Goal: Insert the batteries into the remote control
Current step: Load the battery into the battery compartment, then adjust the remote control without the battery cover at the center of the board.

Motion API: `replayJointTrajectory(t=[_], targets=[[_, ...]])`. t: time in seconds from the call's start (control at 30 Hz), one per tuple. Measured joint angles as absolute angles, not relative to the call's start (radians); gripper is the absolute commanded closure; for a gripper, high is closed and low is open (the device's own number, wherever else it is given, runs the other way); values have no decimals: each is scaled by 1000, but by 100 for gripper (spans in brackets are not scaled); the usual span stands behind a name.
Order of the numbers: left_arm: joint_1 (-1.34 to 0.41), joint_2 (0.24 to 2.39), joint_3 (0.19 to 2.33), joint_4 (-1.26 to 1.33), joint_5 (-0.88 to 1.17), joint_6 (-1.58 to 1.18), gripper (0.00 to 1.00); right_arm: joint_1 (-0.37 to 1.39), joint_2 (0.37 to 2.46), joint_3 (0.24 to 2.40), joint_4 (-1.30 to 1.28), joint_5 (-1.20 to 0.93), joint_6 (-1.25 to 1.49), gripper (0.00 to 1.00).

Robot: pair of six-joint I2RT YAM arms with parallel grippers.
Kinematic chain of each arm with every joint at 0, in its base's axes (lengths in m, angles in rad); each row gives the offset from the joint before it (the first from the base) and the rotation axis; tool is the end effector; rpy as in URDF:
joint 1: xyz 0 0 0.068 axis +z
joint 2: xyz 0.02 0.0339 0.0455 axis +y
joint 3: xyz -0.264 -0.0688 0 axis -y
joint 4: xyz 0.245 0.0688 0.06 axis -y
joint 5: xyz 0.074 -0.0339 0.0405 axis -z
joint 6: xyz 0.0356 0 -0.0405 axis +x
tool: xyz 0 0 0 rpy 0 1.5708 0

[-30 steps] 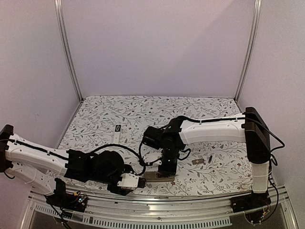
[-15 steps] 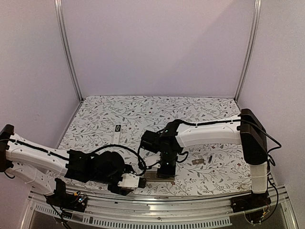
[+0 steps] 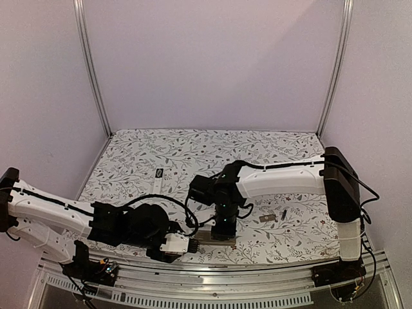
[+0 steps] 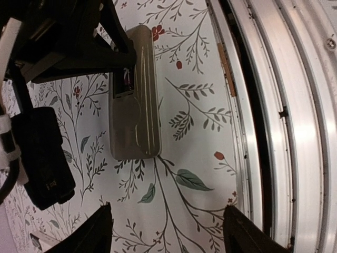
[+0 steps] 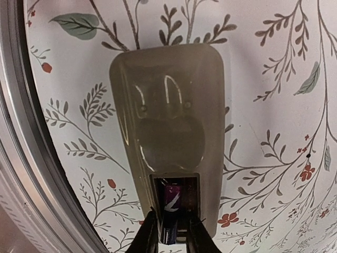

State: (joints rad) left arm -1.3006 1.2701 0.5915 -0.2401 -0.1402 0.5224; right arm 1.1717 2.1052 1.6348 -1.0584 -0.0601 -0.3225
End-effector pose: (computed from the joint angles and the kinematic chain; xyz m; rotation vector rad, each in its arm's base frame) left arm 0.0679 -0.2266 0.1717 1.9263 1.5674 -0.1572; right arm 0.1553 0.3737 0.1737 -2.1257 2.2921 0.1127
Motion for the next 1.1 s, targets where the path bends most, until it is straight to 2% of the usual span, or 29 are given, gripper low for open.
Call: replayJointTrajectory(t=[0.23, 0.53, 0.67, 0.83, 1.0, 1.1], targets=[[-1301, 1271, 592, -224, -139, 523, 26, 1172, 2105, 1650, -1052, -66, -332, 66], [-1299, 1296, 577, -155, -134, 540, 17, 1141, 2034, 1656, -1021, -142, -263, 65], [-1261, 1302, 539, -63, -83, 566, 17, 1052, 1859, 1546, -930, -181, -61, 68], [-1184, 1393, 543, 44, -10, 581, 19, 947, 1649, 1311, -799, -211, 311, 72], [-1132, 1468, 543, 151, 43, 580, 20, 971, 1607, 1109, -710, -288, 583, 74], [-1122, 1502, 558, 176, 68, 573, 21, 979, 1607, 1080, -706, -308, 657, 75]])
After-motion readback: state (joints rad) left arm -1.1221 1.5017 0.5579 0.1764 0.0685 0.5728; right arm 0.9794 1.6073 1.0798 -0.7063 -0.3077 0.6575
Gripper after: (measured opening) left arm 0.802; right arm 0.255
